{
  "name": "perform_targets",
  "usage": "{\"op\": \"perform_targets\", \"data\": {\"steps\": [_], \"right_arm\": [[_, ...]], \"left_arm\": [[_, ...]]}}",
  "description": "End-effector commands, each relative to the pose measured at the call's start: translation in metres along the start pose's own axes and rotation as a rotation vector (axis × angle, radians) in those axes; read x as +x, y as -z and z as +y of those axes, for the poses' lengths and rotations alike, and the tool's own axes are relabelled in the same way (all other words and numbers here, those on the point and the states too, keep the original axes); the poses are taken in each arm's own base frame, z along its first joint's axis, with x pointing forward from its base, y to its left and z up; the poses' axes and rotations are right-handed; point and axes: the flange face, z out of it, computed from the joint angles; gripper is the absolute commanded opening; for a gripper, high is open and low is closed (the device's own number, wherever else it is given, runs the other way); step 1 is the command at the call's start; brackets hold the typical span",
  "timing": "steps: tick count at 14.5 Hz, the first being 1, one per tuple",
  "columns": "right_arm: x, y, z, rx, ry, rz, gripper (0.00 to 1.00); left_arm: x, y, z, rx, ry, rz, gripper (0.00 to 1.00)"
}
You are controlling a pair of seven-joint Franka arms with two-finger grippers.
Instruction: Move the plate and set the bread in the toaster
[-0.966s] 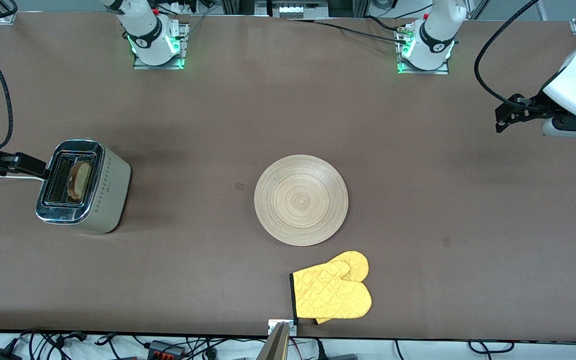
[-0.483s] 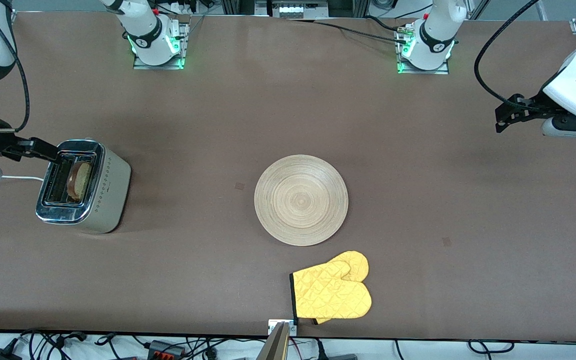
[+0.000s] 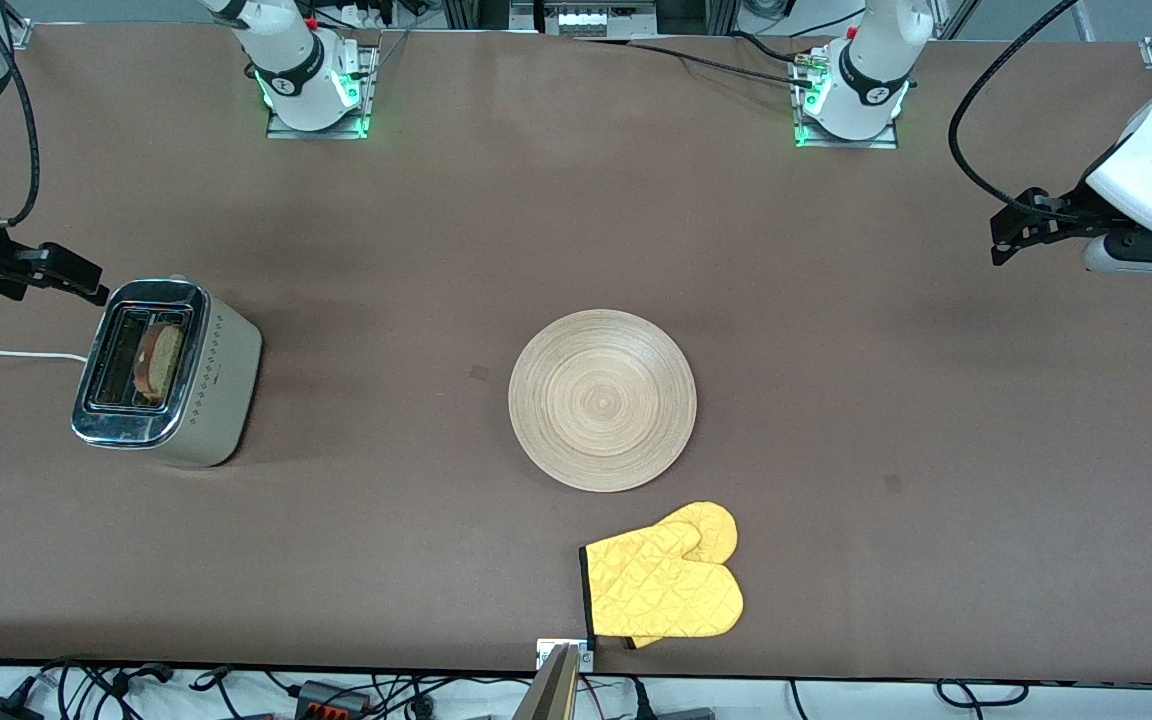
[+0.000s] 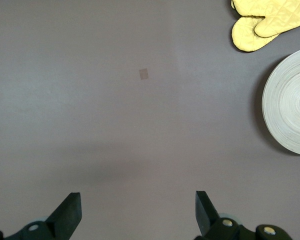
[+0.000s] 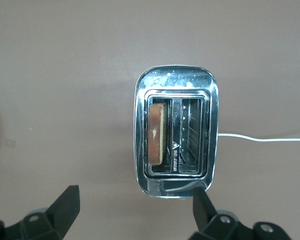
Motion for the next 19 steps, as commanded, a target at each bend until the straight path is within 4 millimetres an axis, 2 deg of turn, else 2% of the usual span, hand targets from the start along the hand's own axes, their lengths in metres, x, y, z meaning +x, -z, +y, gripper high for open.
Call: {"op": "perform_targets", "data": {"steps": [1,15,19], "right_arm": [[-0.0129,0.0115,-0.0012,-0.004,0.022,-0.017,1.00],[-0.0130,0.0044,-0.0011,-0.005,0.023,-0.043,1.00],[-0.0138,0.0061,0.0041,-0.003,0.013,-0.040,1.00]], "left_arm": [[0.0010,0.0061,-0.0011,-0.005,-0.006,-0.005,1.00],[0.0010,0.0061,-0.0011,-0.005,-0.006,-0.005,1.00],[0.0010,0.0061,-0.0011,-0.005,-0.006,-0.005,1.00]]}}
